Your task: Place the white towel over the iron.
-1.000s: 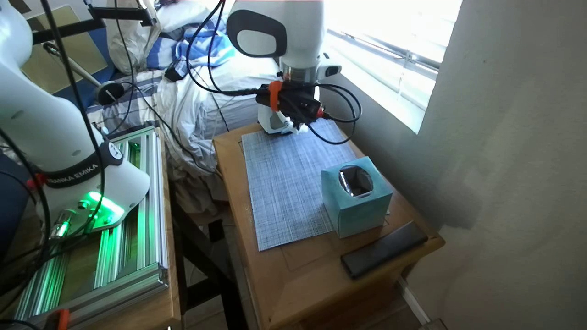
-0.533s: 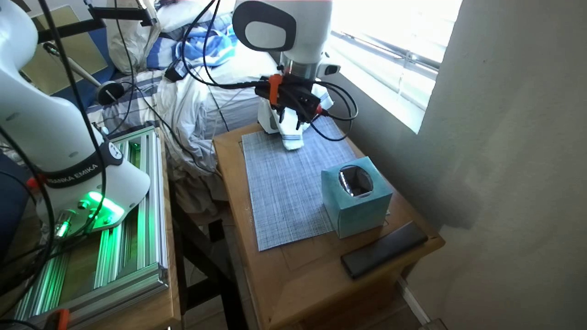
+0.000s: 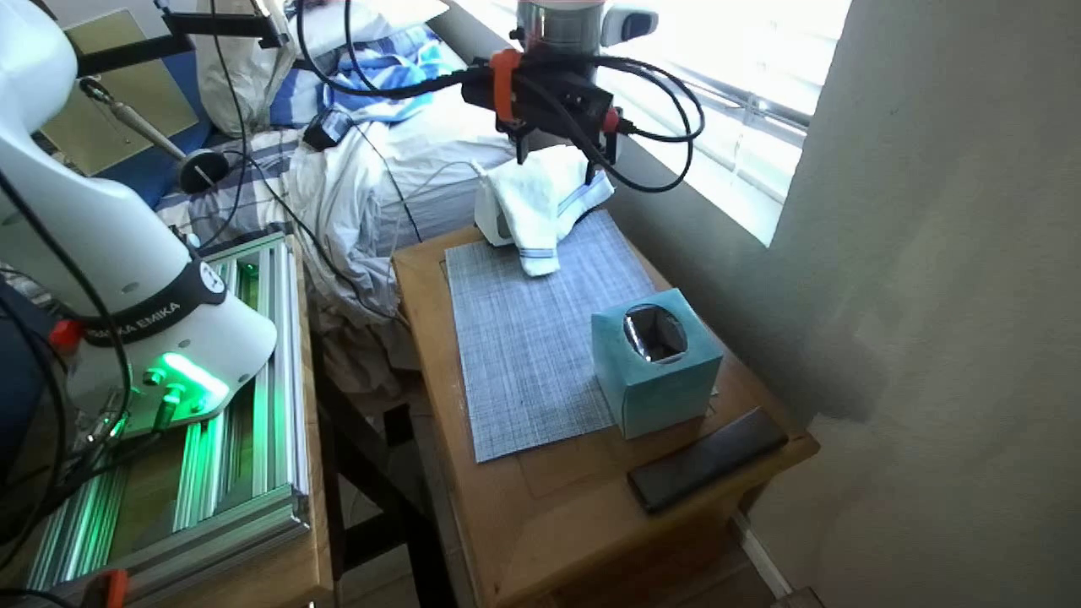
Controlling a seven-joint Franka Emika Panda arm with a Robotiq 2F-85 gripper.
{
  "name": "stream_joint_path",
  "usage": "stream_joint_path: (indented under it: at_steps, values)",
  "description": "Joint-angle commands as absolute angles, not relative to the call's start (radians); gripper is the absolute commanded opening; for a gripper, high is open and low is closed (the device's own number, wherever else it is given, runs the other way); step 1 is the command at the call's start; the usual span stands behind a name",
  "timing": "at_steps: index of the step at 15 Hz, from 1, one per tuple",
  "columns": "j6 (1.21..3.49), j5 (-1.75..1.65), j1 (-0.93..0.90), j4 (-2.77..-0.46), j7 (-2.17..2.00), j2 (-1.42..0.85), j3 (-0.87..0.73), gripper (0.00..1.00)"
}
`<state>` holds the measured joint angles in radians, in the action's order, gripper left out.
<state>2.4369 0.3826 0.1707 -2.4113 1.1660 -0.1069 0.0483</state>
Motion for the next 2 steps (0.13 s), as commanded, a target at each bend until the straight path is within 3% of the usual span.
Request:
stream_joint_path:
  at_steps: [1, 2]
  values:
    - [2.430, 0.352, 0.162, -2.497, 1.181, 0.049, -0.017, 1.00]
    - [2.432, 0.365, 0.143, -2.442, 1.166, -0.035, -0.020, 1.00]
